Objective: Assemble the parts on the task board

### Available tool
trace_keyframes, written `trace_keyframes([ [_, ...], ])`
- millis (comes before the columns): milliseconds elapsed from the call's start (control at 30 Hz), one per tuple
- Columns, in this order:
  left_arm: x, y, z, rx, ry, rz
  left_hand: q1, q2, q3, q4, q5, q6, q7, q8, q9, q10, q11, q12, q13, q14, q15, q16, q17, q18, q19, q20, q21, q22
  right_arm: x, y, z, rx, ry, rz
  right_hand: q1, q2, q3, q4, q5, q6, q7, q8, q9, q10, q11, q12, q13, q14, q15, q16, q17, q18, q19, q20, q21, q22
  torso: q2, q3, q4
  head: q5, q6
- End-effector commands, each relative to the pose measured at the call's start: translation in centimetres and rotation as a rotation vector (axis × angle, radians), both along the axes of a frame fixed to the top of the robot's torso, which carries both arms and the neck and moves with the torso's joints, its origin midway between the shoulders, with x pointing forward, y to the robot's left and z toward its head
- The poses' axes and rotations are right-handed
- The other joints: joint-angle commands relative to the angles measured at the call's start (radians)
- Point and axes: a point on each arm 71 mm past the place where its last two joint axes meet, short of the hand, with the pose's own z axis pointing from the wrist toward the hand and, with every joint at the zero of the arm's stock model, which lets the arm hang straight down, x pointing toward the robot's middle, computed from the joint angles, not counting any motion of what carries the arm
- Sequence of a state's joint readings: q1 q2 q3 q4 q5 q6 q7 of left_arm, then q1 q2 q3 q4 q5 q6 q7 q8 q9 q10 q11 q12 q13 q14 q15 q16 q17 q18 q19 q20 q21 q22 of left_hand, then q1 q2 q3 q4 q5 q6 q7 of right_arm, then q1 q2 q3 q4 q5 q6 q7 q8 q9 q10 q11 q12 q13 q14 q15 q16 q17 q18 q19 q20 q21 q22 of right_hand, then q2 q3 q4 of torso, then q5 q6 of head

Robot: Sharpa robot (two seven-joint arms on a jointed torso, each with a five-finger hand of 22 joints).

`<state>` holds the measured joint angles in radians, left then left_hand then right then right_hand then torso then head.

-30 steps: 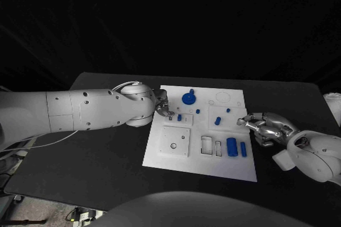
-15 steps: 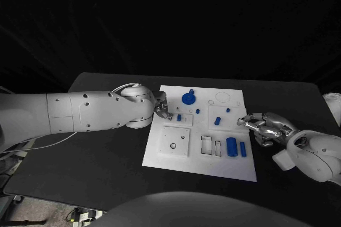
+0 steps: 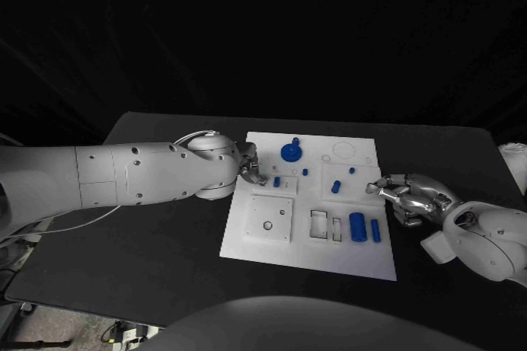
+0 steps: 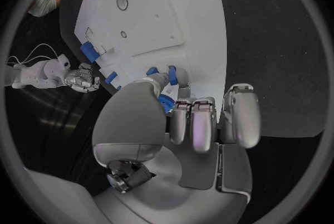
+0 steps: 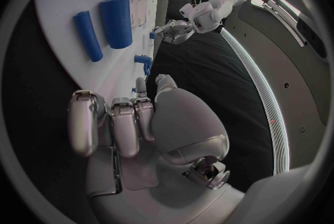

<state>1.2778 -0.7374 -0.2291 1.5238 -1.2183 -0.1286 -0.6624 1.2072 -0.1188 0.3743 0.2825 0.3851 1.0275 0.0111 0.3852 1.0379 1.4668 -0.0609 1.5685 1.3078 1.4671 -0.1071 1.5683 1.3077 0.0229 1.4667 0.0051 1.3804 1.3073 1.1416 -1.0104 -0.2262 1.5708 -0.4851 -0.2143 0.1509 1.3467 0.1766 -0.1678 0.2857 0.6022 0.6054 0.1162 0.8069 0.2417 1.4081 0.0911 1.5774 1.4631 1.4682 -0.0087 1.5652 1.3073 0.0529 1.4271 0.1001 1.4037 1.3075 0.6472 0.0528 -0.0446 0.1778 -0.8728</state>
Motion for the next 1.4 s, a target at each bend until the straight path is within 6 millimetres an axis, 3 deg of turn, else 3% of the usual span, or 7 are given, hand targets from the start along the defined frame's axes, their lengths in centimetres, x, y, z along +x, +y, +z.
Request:
trace_keyframes([
  [33,0.05,-0.24,0.01,-0.009,-0.013,-0.009,-0.011,0.002,0.0,0.008,-0.003,-0.006,0.0,-0.004,-0.001,0.104,0.005,0.002,0.263,0.104,0.004,0.002,0.263,0.018,0.029,0.005,-0.003,0.209,-0.1,0.18,-0.03,0.004,0.002,0.018,0.012,-0.001,0.005,0.002,0.003,0.004,0.0,-0.007,-0.002,0.163,-0.046,-0.007,0.108,0.091,-0.003,-0.002,0.242,0.0,-0.007,0.001,-0.005,0.193,0.0,0.0005,0.0003,0.0,0.0],
  [167,0.06,-0.31,-0.16,-0.011,-0.013,-0.009,-0.018,0.006,-0.005,0.007,-0.022,-0.007,0.001,-0.005,-0.001,0.104,0.007,0.002,0.263,0.104,0.005,0.002,0.263,0.018,0.028,0.006,-0.005,0.209,-0.11,0.2,-0.03,0.004,0.001,0.019,0.012,-0.001,0.005,0.002,0.003,0.004,0.0,-0.007,-0.002,0.163,-0.046,-0.007,0.108,0.091,-0.003,-0.002,0.242,0.0,-0.007,0.001,-0.005,0.193,0.0,0.0,-0.0002,0.001,0.0],
  [767,0.05,-0.43,-0.38,-0.015,-0.012,-0.01,-0.024,0.006,-0.009,0.007,-0.036,-0.009,0.002,-0.009,-0.003,0.104,0.008,0.002,0.263,0.104,0.006,0.002,0.263,0.019,0.027,0.007,-0.008,0.208,-0.14,0.2,-0.21,0.004,0.004,0.018,0.013,-0.002,0.007,0.002,0.003,0.003,0.001,-0.007,-0.002,0.163,-0.046,-0.007,0.108,0.091,-0.003,-0.003,0.241,0.0,-0.007,0.001,-0.005,0.193,0.0,0.0004,-0.0003,0.002,0.0],
  [1067,0.0,-0.39,-0.49,-0.004,0.0,-0.012,-0.057,0.001,-0.043,0.008,-0.07,-0.009,0.007,-0.021,-0.013,0.104,0.012,0.002,0.263,0.104,0.009,0.002,0.263,0.019,0.026,0.01,-0.011,0.208,-0.18,0.15,-0.29,0.003,0.006,0.017,0.013,-0.002,0.008,0.002,0.003,0.002,0.001,-0.007,-0.002,0.163,-0.046,-0.007,0.108,0.091,-0.003,-0.003,0.241,0.0,-0.008,0.001,-0.006,0.193,0.0,0.0003,-0.0002,0.002,0.0],
  [1200,-0.01,-0.37,-0.52,-0.001,0.003,-0.012,-0.081,0.004,-0.072,0.008,-0.111,-0.006,0.01,-0.029,-0.02,0.104,0.014,0.002,0.263,0.104,0.011,0.002,0.263,0.019,0.026,0.012,-0.013,0.207,-0.17,0.14,-0.33,0.002,0.007,0.016,0.013,-0.002,0.008,0.002,0.003,0.002,0.001,-0.007,-0.002,0.163,-0.046,-0.007,0.108,0.091,-0.003,-0.003,0.241,0.0,-0.008,0.001,-0.006,0.193,0.0,-0.0001,-0.0002,0.003,0.0],
  [1400,-0.03,-0.33,-0.57,0.005,0.009,-0.012,-0.102,0.006,-0.098,0.01,-0.128,-0.005,0.012,-0.036,-0.027,0.104,0.016,0.002,0.263,0.104,0.013,0.002,0.263,0.019,0.026,0.014,-0.014,0.207,-0.16,0.1,-0.36,0.002,0.008,0.016,0.014,-0.002,0.009,0.002,0.003,0.002,0.001,-0.008,-0.002,0.163,-0.046,-0.007,0.108,0.091,-0.003,-0.003,0.241,0.001,-0.008,0.001,-0.007,0.192,0.0,-0.0001,-0.0001,0.004,0.0],
])
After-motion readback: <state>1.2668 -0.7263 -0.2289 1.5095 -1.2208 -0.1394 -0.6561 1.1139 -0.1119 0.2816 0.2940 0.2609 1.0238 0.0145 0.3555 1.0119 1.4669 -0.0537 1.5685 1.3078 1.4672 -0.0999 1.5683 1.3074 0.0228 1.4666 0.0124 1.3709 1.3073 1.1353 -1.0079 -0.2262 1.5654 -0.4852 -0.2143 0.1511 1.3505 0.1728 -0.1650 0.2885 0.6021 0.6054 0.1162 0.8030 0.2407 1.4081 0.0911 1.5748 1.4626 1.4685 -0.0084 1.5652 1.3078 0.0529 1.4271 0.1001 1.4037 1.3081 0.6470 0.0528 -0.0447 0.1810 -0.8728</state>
